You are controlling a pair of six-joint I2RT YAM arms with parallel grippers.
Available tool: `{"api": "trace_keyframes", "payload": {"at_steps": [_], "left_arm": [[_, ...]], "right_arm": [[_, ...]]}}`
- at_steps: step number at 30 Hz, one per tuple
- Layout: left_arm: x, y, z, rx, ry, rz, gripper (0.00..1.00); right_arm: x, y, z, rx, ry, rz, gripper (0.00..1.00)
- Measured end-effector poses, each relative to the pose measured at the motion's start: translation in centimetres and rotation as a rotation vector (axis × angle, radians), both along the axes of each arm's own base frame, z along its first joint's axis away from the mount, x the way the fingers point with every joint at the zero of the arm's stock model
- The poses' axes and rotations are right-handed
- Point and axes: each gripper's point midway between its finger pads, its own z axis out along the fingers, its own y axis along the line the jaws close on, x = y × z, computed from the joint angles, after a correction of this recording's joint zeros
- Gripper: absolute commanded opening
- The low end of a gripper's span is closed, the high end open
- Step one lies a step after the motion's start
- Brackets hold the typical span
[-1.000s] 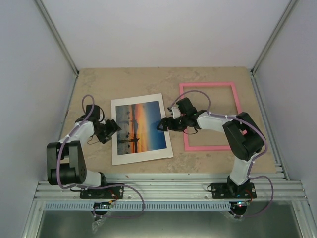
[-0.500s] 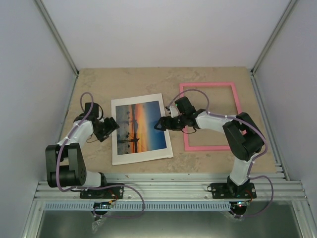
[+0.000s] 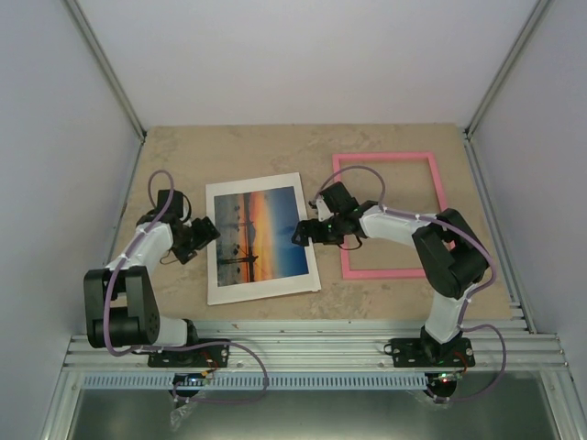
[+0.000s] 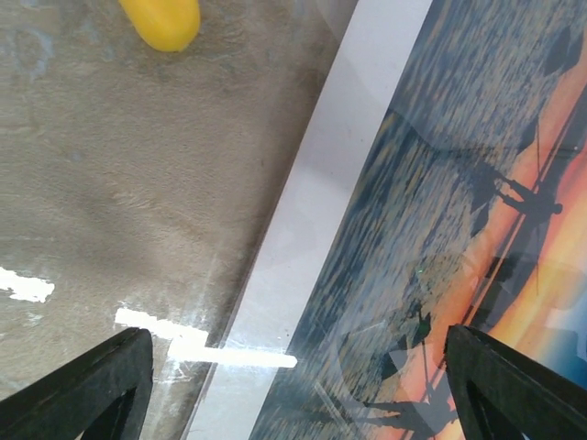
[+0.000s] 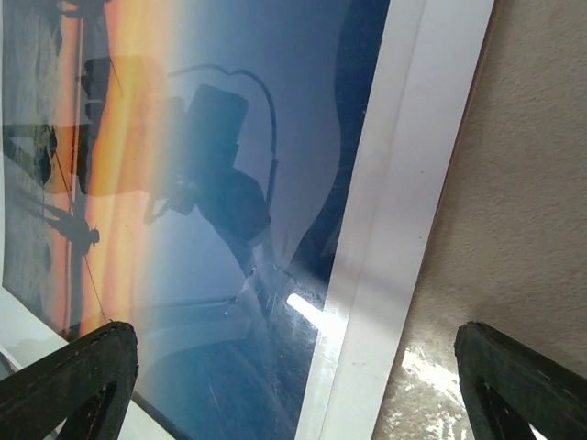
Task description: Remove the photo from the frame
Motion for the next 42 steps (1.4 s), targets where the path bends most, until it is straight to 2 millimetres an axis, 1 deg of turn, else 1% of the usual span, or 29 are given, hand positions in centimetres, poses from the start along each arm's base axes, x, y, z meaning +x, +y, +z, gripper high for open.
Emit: {"api": "trace_keyframes", "payload": {"at_steps": [6,13,18,21,26,29,34,42], "left_arm": [[-0.3,0.3,-0.4,0.020,0.009,-0.002,0.89],[-0.4,0.3,-0.5,0.023,0.011,-0.008,0.90],[-0.5,0.3,-0.5,0.022,0.012,-0.009,0.90],[-0.6,0.3,-0.5,0.022,0.010,-0.009,0.90],[-0.6,0.3,-0.4,0.022,0.006,-0.010,0.90],[-0.7,0.2,-0.4,0.022,0.007,-0.010,0.90],[-0.7,0.0,-0.4,0.020,0.007,-0.017,0.90],[-0.7,-0.7,-0.4,0.019,0.006,-0.042,0.90]], "right_arm": [[-0.4,0.1,-0.2,-0.010,0.004,0.008,0.95],[-1.3,1.7,0.4,0.039,0.005,0.058,0.95],[-1.4,2.2,0.8,0.065,0.003,0.071,0.95],[-1.4,2.1,0.8,0.061,0.004,0.064,0.95],[-1.1,0.9,-0.2,-0.014,-0.001,0.024,0.96],[-0.9,0.6,-0.4,-0.031,-0.004,0.011,0.96],[-1.0,0.7,-0.4,-0.028,-0.001,0.007,0.96],[-1.4,1.7,0.1,0.018,0.007,0.032,0.95]]}}
